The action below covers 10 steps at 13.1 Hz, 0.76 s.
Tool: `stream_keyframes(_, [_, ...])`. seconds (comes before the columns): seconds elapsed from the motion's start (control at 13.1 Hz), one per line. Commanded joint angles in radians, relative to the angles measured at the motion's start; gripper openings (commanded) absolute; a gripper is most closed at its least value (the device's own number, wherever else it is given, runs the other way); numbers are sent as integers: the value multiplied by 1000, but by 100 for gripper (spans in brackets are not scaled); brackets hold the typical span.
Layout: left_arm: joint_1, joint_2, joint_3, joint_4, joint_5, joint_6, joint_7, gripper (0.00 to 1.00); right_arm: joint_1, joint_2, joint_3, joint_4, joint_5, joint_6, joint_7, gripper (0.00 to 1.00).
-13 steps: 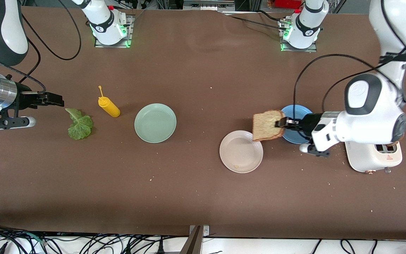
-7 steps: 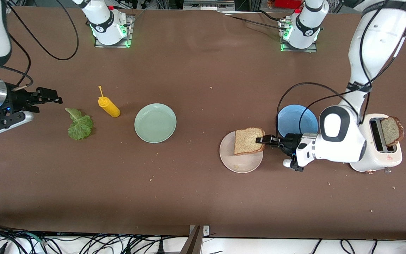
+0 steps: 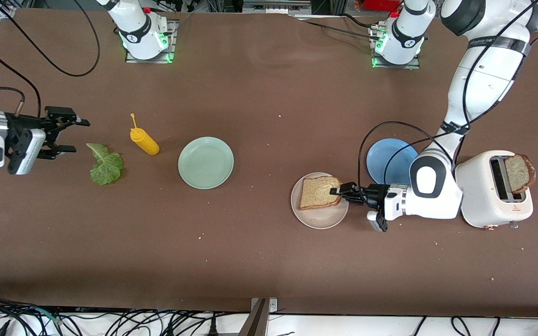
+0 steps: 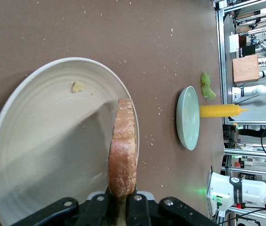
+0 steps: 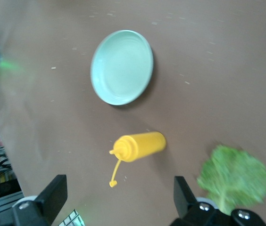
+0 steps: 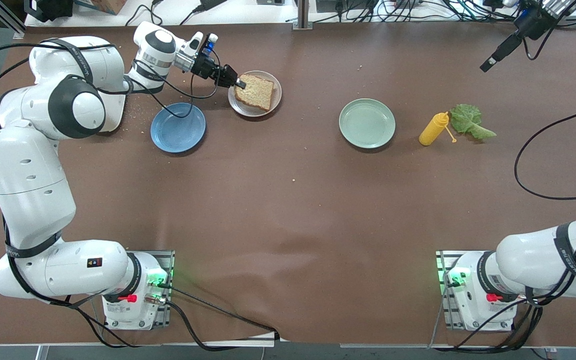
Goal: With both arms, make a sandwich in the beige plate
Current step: 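Carry the bread onto the beige plate and release it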
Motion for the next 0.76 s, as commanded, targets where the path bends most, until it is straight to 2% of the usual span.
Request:
stream_keyframes(0.0, [-4, 9, 3, -10, -24, 7, 41, 0, -4, -15, -23, -74, 69, 8, -176, 100])
stream_keyframes(0.23, [-4, 5, 0, -70, -26, 5, 73, 0, -5, 3, -57, -124, 123, 6, -401, 100])
stream_keyframes(0.46, [-1, -35, -16, -160, -26, 5, 76, 0, -10, 81, -95, -156, 238, -11, -654, 99])
stream_keyframes(0.69, [-1, -43, -39, -180, -26, 8, 84, 0, -30, 132, -98, -185, 293, -12, -796, 100])
